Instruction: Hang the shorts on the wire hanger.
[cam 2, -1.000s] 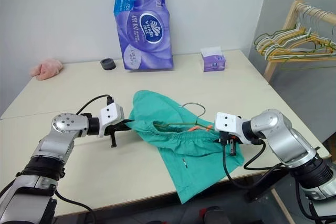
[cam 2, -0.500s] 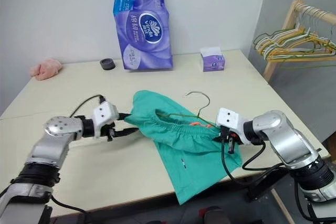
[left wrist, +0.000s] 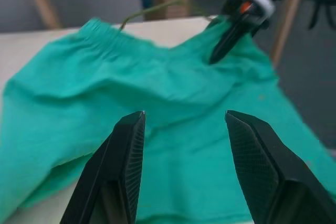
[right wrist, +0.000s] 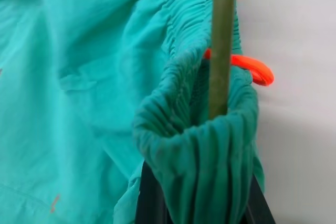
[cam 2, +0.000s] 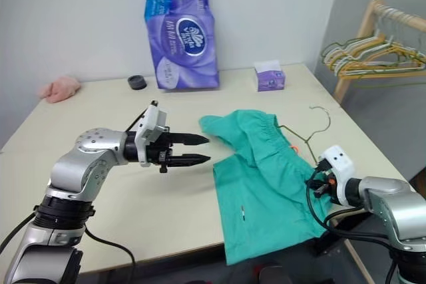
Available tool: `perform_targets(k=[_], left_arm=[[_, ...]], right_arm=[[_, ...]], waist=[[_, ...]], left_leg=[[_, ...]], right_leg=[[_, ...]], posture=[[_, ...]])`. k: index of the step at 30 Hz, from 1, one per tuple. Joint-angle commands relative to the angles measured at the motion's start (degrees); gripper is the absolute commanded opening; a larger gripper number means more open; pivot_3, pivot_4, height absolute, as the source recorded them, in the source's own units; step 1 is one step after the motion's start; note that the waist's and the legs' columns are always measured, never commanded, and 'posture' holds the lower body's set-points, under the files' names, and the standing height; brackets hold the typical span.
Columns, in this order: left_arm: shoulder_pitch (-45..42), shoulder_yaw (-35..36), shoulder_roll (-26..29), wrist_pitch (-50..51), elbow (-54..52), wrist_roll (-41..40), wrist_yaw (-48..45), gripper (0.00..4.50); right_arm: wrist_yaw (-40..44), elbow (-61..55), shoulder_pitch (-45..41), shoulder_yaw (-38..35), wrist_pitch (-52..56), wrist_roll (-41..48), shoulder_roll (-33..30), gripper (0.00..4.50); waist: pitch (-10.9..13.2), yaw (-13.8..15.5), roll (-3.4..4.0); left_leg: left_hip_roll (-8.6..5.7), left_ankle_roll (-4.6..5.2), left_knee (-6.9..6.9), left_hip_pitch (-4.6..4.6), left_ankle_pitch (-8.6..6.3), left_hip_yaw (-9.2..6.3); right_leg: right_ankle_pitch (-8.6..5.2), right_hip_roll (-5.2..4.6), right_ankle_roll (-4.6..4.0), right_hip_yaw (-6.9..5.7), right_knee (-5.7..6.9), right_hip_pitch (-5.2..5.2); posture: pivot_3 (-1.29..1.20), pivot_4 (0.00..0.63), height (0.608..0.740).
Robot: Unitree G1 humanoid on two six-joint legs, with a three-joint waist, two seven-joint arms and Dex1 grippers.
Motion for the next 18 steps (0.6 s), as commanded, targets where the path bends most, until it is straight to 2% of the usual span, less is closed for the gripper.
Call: perform_targets(k=[1,6,8,12,18], left_arm=[[-5.2,-2.0,-3.7,1.4,-0.9,-2.9,-1.7,2.55],[-9.0,-3.7,-8.0,0.4,0.6,-2.2,-2.0,2.55],[-10.9,-5.8,-10.6,-2.7,1.7,0.4,-1.6,2.55],[-14.5,-9.5,-16.4,-11.4,5.4,7.4,1.7,2.55],[-18.5,-11.3,-22.8,-15.8,8.4,10.6,4.5,2.55]], right_arm=[[-2.0,-4.0,-0.5,-11.9,12.3,1.0,-2.3,0.0],[-4.8,-3.4,0.9,-20.2,15.3,1.9,-3.6,0.0],[-7.2,-1.7,0.4,-24.0,15.3,1.0,-4.6,0.0],[-13.5,6.8,-6.8,-29.0,15.3,-1.1,-8.4,0.0],[-19.9,22.0,-21.1,-27.3,15.3,-3.5,-16.2,0.0]], waist=[[-0.1,-0.6,0.14],[-0.4,-2.5,0.65],[-0.5,-3.3,0.77],[-0.5,-4.6,0.87],[-0.5,-7.5,1.16]], left_leg=[[0.01,0.0,-0.03,0.0,0.0,-0.01],[0.03,0.03,-0.08,0.03,-0.02,0.15],[0.01,0.21,-0.06,0.06,-0.12,0.27],[-0.17,0.29,0.02,0.15,-0.17,0.51],[-0.08,0.85,-0.06,0.24,-0.48,1.21]], right_leg=[[0.0,0.0,0.0,-0.01,0.0,0.0],[-0.02,0.01,0.02,-0.06,-0.45,0.29],[-0.1,-0.01,0.14,-0.04,-0.51,0.39],[-0.13,-0.19,0.23,0.15,-0.74,0.65],[-0.2,-0.27,0.34,0.34,-0.84,0.68]], posture=[[-0.37,0.0,0.74],[-0.41,0.0,0.74],[-0.43,0.004,0.74],[-0.45,0.01,0.74],[-0.45,0.014,0.74]])
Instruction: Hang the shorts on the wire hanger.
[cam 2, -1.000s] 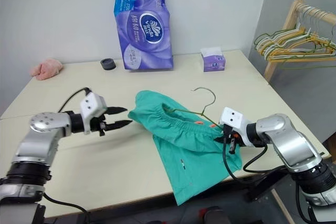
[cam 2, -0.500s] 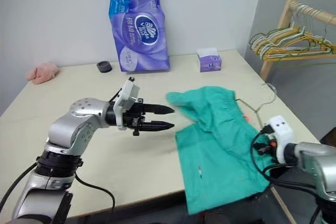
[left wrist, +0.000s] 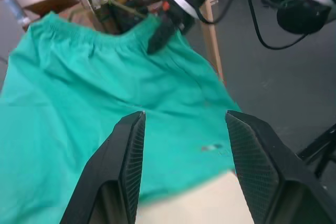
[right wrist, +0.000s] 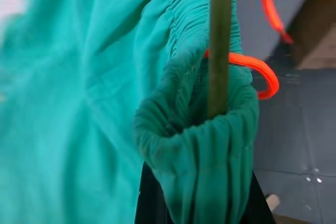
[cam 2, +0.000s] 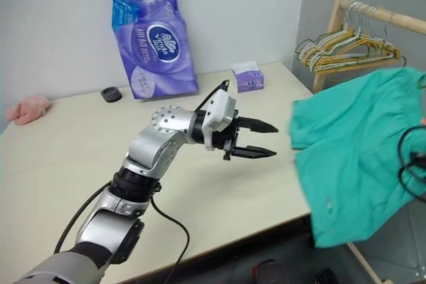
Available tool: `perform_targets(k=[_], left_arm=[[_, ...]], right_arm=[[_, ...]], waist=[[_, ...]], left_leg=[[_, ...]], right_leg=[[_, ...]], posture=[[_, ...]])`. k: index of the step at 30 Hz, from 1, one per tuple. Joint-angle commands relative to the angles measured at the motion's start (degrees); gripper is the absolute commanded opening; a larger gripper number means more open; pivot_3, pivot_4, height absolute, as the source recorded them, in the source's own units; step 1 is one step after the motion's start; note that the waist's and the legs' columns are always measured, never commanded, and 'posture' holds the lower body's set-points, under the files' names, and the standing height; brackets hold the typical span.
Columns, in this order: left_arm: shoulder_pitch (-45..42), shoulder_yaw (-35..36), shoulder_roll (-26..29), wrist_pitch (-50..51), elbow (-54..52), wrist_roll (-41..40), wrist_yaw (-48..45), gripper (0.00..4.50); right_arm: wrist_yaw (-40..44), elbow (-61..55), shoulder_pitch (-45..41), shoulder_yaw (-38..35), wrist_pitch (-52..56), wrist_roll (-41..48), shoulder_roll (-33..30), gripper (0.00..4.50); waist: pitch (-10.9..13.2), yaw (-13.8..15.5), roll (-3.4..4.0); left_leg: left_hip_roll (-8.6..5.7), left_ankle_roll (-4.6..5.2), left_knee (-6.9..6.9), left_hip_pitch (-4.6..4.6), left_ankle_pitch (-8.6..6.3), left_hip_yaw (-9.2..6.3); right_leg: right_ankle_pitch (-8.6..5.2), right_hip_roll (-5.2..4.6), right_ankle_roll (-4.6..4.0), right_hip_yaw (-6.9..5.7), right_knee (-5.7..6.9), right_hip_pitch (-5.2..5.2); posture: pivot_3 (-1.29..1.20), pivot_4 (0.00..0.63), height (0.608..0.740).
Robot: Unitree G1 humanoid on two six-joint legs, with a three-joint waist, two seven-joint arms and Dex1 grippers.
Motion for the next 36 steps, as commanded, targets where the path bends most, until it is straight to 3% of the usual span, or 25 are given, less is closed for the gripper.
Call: perform_targets(k=[1,6,19,27,35,36], left_arm=[[-2.6,-0.4,-1.9,-2.1,-0.1,0.6,0.7,2.55],[-5.7,-1.3,-5.1,-4.1,1.3,1.7,1.0,2.55],[-11.4,-0.5,-10.9,-7.9,7.4,3.5,3.0,2.55],[-16.4,-0.4,-14.7,-9.9,13.1,3.3,2.6,2.55],[-20.5,0.8,-18.0,-10.9,18.3,2.5,2.5,2.55],[-20.7,1.1,-18.3,-10.6,18.7,2.3,2.6,2.56]], right_arm=[[-3.1,6.0,-6.4,0.8,0.3,-1.6,-3.7,0.0],[-5.6,21.9,-17.5,7.0,-5.3,-3.2,-8.7,0.0],[1.1,56.3,-31.6,26.9,-21.5,-7.4,-18.7,0.0],[5.6,61.2,-32.9,31.9,-21.8,-8.7,-19.8,0.0],[3.7,60.7,-34.0,28.7,-22.6,-7.9,-19.3,0.0],[2.9,60.3,-34.4,27.9,-21.8,-7.6,-19.2,0.27]], waist=[[0.0,-0.8,0.05],[0.1,-2.2,0.29],[1.5,-3.0,0.99],[1.7,-2.9,0.77],[1.8,-3.0,0.71],[1.8,-3.0,0.72]], left_leg=[[0.04,0.06,0.01,0.01,-0.03,0.05],[0.01,0.17,0.02,0.03,-0.1,0.38],[0.05,0.7,-0.02,0.82,-0.43,1.22],[0.06,0.68,0.01,0.83,-0.43,1.44],[0.04,0.66,0.0,0.83,-0.44,1.46],[0.04,0.66,0.0,0.83,-0.44,1.46]], right_leg=[[-0.02,0.01,0.03,0.01,-0.02,0.02],[-0.09,-0.05,0.14,0.23,-0.14,0.08],[-0.52,-0.15,0.91,0.38,-0.77,1.3],[-0.58,-0.28,1.01,0.37,-0.77,1.37],[-0.73,-0.4,1.28,0.34,-0.77,1.39],[-0.74,-0.41,1.29,0.34,-0.77,1.39]], posture=[[-0.45,0.018,0.74],[-0.43,0.029,0.74],[-0.4,0.064,0.74],[-0.4,0.074,0.74],[-0.41,0.066,0.74],[-0.41,0.065,0.74]])
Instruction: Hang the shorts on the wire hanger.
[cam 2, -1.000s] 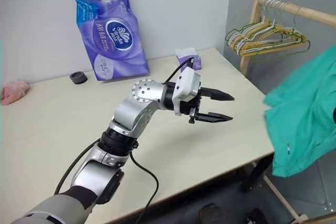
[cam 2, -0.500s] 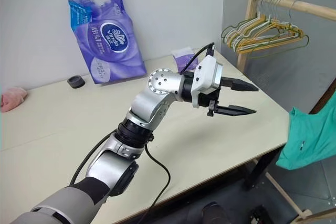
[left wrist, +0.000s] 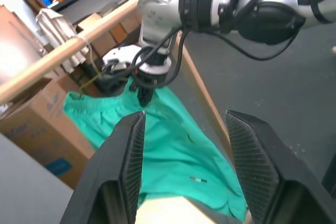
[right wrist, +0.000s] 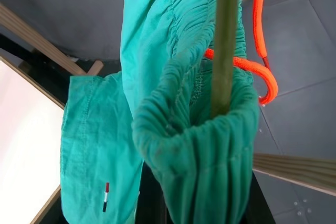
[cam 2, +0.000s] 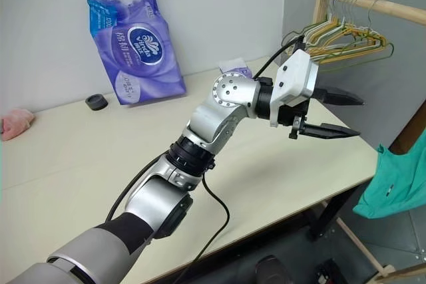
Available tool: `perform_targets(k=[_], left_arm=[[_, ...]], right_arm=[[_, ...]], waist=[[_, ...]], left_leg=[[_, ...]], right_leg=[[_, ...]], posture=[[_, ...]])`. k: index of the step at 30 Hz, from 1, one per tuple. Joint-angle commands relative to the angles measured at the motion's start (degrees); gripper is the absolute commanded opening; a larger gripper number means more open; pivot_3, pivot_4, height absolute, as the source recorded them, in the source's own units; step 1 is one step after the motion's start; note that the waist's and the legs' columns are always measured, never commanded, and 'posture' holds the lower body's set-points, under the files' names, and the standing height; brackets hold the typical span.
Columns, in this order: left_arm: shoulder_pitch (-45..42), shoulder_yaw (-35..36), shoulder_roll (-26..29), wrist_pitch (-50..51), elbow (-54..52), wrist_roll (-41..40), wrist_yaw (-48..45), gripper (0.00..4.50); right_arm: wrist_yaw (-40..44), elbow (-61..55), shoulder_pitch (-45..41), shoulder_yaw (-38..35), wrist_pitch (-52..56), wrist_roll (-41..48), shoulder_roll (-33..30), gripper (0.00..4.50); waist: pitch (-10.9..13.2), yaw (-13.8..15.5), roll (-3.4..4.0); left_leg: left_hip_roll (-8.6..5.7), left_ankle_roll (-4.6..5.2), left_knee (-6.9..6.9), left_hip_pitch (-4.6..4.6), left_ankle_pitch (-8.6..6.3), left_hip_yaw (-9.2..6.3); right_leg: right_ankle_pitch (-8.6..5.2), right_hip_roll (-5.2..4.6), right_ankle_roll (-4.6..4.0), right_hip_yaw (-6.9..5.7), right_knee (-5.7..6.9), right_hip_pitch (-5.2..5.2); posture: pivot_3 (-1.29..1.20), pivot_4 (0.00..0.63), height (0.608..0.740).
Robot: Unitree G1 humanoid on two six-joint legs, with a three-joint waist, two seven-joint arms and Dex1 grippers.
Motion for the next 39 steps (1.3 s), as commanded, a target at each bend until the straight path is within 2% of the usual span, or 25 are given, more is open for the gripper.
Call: perform_targets(k=[1,10,13,16,22,25,27,29,31,33,35,39], left_arm=[[-1.9,2.4,-0.5,-0.3,1.0,-1.3,-0.1,2.57],[-1.7,3.0,-0.2,0.7,2.0,-1.2,-0.4,2.57],[-1.2,3.1,0.7,0.7,2.3,-0.7,-0.3,2.57],[0.0,3.1,2.3,1.1,2.5,0.3,0.9,2.57],[6.6,4.0,9.0,1.0,2.8,4.9,7.1,2.57],[16.8,8.2,16.4,4.1,-1.2,10.0,19.7,2.57],[21.2,11.0,18.4,6.3,-3.9,11.7,26.9,2.57],[26.3,15.7,19.2,9.1,-7.3,13.6,37.4,2.57],[30.1,17.5,20.3,9.7,-9.6,16.7,44.0,2.57],[41.6,23.2,19.3,12.0,-18.0,20.8,55.9,2.57],[49.6,26.2,17.8,12.3,-24.0,23.3,62.9,2.57],[58.4,29.2,13.3,16.6,-30.0,23.1,68.9,2.57]], right_arm=[[-2.7,-1.9,-2.7,-3.8,0.8,0.7,-0.4,0.59],[-15.8,-9.7,-5.8,-16.9,5.1,1.1,2.5,3.47],[-22.4,-21.2,-4.3,-22.3,6.6,-0.7,7.0,4.48],[-24.8,-42.2,3.1,-21.9,2.2,-1.9,12.3,4.48],[-19.4,-68.3,17.9,-15.1,-16.5,-1.0,18.7,4.48],[-15.6,-77.3,28.7,-7.5,-26.7,1.2,28.4,4.48],[-14.3,-79.0,32.2,-4.7,-31.3,1.7,32.7,4.48],[-13.3,-78.6,35.1,-1.2,-37.8,1.3,37.0,4.48],[-13.2,-77.1,36.7,0.9,-42.0,0.9,40.4,4.48],[-9.3,-71.5,39.0,7.9,-48.6,1.5,45.8,4.48],[-7.5,-66.7,39.3,11.6,-53.1,1.7,50.1,4.48],[-7.8,-56.1,35.9,16.2,-59.3,-1.0,56.8,4.48]], waist=[[0.0,0.0,0.03],[0.0,0.1,0.03],[0.0,0.1,0.03],[0.0,0.1,0.09],[-0.2,0.0,0.25],[-0.9,-0.2,-0.07],[-1.0,-0.3,-0.29],[-1.0,0.6,-0.29],[-1.1,2.1,-0.41],[-1.7,3.7,-0.77],[-2.2,4.4,-1.18],[-2.2,8.4,-1.35]], left_leg=[[-0.01,0.0,0.0,0.0,0.0,0.0],[-0.24,0.0,-0.01,-0.02,0.0,-0.01],[-0.61,0.0,0.0,-0.02,0.0,-0.06],[-0.6,-0.01,0.01,-0.05,0.01,-0.07],[-0.54,-0.07,0.15,0.0,0.05,-0.38],[-0.56,-0.09,0.13,0.03,0.06,-0.75],[-0.55,-0.1,0.1,0.18,0.07,-1.29],[-0.86,-0.13,0.15,-0.06,0.08,-1.46],[-1.04,-0.21,0.26,-0.13,0.13,-1.49],[-1.07,-0.24,0.26,-0.16,0.14,-1.52],[-0.93,-0.29,-0.01,0.0,0.12,-1.67],[-0.96,-0.51,0.28,-0.02,-0.01,-1.85]], right_leg=[[-0.01,-0.01,0.02,0.0,0.0,0.0],[-0.02,-0.27,0.04,0.0,0.03,-0.01],[-0.03,-0.41,0.08,0.0,0.05,-0.01],[-0.16,-0.5,0.36,0.06,0.08,-0.04],[-0.03,-0.61,0.24,0.06,0.18,-0.09],[0.01,-0.58,0.26,-0.01,0.2,-0.11],[0.02,-0.31,0.24,0.03,0.29,-0.09],[0.08,-0.52,0.15,0.0,0.37,-0.31],[0.08,-0.7,0.15,0.01,0.35,-0.32],[0.1,-0.73,0.14,0.01,0.3,-0.36],[0.13,-0.6,0.1,-0.02,0.26,-0.38],[0.26,-0.45,-0.12,0.03,0.29,-0.45]], posture=[[-0.41,0.065,0.74],[-0.4,0.051,0.74],[-0.4,0.044,0.74],[-0.39,0.036,0.74],[-0.38,0.023,0.74],[-0.35,0.013,0.74],[-0.32,0.01,0.74],[-0.31,0.007,0.74],[-0.27,0.003,0.74],[-0.21,0.0,0.74],[-0.17,0.0,0.74],[-0.11,0.0,0.74]])
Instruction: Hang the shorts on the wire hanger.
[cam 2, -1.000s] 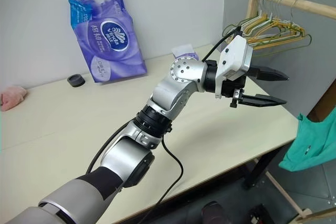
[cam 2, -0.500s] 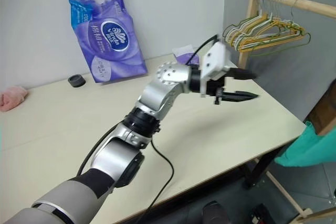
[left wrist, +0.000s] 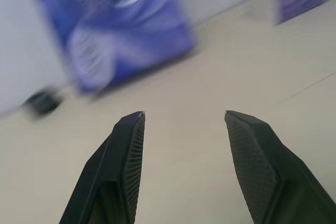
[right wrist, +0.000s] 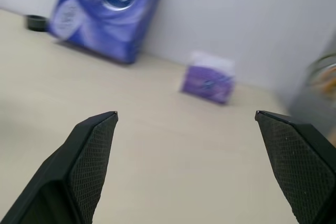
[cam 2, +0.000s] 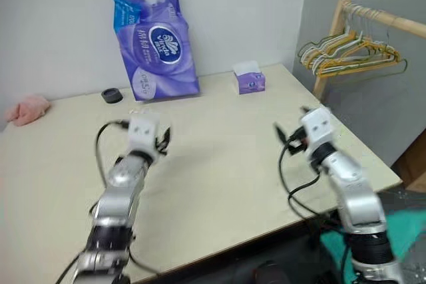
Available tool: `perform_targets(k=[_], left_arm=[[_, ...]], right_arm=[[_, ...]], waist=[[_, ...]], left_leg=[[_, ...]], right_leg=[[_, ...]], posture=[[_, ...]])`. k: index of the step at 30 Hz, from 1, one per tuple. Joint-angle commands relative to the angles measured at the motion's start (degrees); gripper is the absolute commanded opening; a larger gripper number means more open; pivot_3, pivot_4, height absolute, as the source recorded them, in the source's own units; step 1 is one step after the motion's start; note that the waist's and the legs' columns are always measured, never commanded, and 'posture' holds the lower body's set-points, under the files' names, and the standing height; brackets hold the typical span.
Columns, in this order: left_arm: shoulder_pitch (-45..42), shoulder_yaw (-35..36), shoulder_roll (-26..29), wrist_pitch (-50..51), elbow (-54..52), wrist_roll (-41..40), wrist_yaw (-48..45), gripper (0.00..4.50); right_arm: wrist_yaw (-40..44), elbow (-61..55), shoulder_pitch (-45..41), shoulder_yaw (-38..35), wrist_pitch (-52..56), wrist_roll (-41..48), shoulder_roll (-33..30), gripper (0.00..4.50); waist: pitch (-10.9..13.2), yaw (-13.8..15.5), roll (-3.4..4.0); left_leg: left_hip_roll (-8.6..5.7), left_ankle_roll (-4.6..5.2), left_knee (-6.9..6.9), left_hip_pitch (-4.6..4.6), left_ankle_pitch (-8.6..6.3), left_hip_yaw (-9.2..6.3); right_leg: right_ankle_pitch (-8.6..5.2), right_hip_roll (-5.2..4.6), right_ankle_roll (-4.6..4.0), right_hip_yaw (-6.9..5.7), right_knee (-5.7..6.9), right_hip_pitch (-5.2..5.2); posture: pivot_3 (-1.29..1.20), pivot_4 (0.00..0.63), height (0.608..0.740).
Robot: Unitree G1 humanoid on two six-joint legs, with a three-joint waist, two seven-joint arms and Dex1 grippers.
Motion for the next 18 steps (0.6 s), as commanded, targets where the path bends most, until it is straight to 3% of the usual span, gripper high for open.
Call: perform_targets(k=[1,7,18], left_arm=[[1.2,2.1,-2.0,1.4,-6.5,0.1,4.8,2.57],[3.8,4.3,-1.9,2.1,-8.1,-1.6,5.3,2.57],[1.4,6.3,-0.1,1.5,-5.9,-3.0,6.4,2.57]], right_arm=[[-0.1,5.3,-4.2,1.8,-6.2,-1.7,2.9,4.48],[-0.5,12.8,-6.8,2.7,-10.1,-2.5,7.4,4.48],[0.6,15.3,-7.7,3.0,-11.7,-2.6,8.7,4.48]], waist=[[0.1,3.0,-0.11],[0.1,9.1,-0.13],[0.1,10.7,-0.12]], left_leg=[[-0.05,0.0,0.04,0.0,0.02,-0.09],[-0.01,-0.03,-0.17,0.36,0.26,-0.69],[0.2,-0.18,-0.33,0.71,0.34,-0.63]], right_leg=[[0.08,0.0,0.01,-0.04,0.03,-0.05],[0.54,0.37,-0.39,-0.53,0.02,0.1],[0.68,0.84,-0.68,-0.44,0.03,0.21]], posture=[[-0.1,0.0,0.74],[-0.05,0.0,0.74],[-0.04,0.0,0.74]])
